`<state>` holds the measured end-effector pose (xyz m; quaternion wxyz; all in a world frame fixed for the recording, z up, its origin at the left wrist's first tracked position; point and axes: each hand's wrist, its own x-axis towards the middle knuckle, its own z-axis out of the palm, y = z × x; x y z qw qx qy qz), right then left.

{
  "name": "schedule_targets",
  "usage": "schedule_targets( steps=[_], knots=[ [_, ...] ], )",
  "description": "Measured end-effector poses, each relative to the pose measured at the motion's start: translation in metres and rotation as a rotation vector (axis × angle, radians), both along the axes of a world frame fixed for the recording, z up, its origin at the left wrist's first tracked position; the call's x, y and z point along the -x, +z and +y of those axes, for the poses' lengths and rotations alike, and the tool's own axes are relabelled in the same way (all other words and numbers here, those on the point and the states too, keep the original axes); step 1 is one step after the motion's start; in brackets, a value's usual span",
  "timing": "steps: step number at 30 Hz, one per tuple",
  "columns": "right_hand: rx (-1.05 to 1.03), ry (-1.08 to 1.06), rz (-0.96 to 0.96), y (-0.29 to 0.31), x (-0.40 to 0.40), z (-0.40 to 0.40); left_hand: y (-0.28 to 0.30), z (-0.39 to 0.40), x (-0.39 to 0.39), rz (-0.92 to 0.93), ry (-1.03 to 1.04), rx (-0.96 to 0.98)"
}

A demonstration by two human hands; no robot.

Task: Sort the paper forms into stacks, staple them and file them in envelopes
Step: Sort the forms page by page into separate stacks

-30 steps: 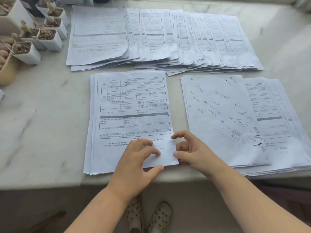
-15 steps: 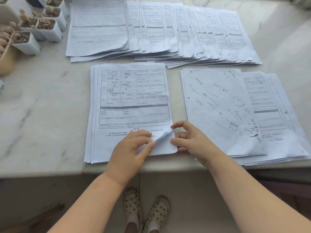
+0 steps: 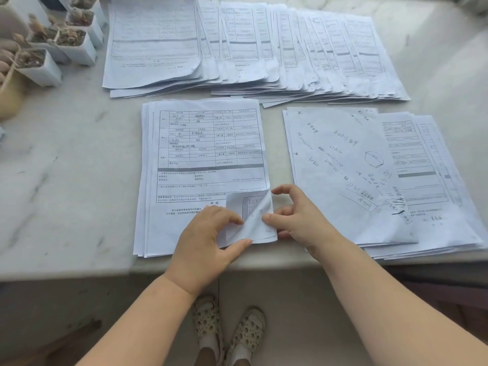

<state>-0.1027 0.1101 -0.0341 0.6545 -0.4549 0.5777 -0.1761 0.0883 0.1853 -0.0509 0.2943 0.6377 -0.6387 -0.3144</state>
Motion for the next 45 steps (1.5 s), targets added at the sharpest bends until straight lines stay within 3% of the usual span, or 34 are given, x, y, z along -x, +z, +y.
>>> schedule_targets(
  steps=[5, 10, 15, 27, 35, 45],
  knots=[
    [0.012, -0.057, 0.065, 0.002, -0.007, 0.001, 0.002, -0.002, -0.004, 0.084, 0.060, -0.053],
    [-0.046, -0.003, -0.007, 0.005, 0.000, 0.002, -0.002, 0.000, -0.003, 0.158, 0.151, -0.048],
    [-0.169, 0.016, -0.011, 0.009, 0.001, -0.001, -0.002, -0.001, -0.004, 0.137, 0.117, -0.054],
    [-0.077, -0.036, 0.136, 0.006, -0.013, 0.006, 0.004, -0.001, -0.008, 0.123, 0.074, -0.047],
    [-0.128, -0.053, 0.033, 0.012, -0.008, 0.005, -0.001, -0.004, -0.005, 0.219, 0.191, -0.030],
    [-0.116, -0.051, 0.056, 0.014, -0.013, 0.004, -0.001, -0.002, -0.006, 0.152, 0.153, -0.107]
  ],
)
